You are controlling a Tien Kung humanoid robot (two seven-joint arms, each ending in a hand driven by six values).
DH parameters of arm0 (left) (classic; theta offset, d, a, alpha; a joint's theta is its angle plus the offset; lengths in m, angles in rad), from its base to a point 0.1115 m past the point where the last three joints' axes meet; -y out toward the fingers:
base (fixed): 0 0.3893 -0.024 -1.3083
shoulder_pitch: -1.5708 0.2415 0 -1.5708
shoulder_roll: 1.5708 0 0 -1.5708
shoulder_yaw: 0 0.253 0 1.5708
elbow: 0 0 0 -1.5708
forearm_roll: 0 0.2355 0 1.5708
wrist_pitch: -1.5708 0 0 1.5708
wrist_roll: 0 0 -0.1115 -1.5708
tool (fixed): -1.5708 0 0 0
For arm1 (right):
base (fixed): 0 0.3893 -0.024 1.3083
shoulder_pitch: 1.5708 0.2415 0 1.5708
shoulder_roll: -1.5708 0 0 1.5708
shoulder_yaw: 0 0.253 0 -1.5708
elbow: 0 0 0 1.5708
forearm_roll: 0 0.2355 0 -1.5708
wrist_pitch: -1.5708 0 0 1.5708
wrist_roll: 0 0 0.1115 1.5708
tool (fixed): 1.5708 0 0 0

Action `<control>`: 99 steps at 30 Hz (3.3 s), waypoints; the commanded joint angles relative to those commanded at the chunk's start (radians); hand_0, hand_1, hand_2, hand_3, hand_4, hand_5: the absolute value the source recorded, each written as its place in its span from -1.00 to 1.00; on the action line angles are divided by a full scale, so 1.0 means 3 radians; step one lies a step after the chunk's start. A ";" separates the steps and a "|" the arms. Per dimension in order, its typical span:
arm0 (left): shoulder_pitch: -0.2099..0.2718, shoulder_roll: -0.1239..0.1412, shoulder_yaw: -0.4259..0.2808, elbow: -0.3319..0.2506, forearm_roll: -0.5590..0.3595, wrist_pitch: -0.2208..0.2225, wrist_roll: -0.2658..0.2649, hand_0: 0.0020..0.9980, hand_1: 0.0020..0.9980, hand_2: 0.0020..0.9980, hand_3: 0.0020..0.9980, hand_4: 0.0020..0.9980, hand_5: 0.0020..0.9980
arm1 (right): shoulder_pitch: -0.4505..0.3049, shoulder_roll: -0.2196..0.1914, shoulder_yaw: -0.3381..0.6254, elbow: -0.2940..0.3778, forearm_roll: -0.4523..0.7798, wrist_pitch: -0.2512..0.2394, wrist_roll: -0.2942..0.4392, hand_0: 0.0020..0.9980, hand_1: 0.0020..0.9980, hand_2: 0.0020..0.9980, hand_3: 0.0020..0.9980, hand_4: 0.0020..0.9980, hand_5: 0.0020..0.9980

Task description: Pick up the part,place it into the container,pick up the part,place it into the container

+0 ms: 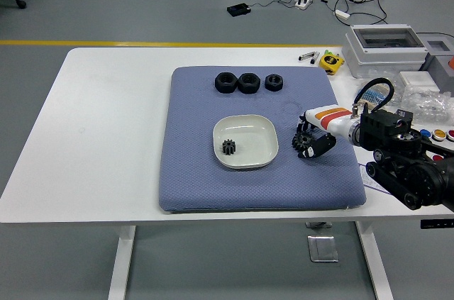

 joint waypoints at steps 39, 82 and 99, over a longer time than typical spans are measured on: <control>0.0038 0.0007 -0.0062 -0.0002 0.0106 -0.0001 0.0035 0.04 0.09 0.33 0.19 0.18 0.12 | -0.0081 -0.0171 0.0301 0.0824 -0.0100 -0.0349 0.0022 -1.00 -0.62 -0.28 -0.03 0.68 -0.47; -0.0008 0.0013 -0.0013 0.0007 0.0017 0.0007 -0.0005 0.02 0.07 0.33 0.19 0.18 0.12 | -0.0400 -0.0158 0.0736 0.1007 0.1238 -0.0888 0.0230 -0.34 0.06 0.43 0.81 1.00 -0.08; 0.0032 -0.0015 -0.0028 0.0008 0.0028 0.0005 0.0000 0.05 0.09 0.32 0.19 0.18 0.12 | -0.1144 -0.0428 0.1638 0.1572 0.3600 -0.0536 0.0725 0.68 0.64 0.70 0.77 1.00 0.77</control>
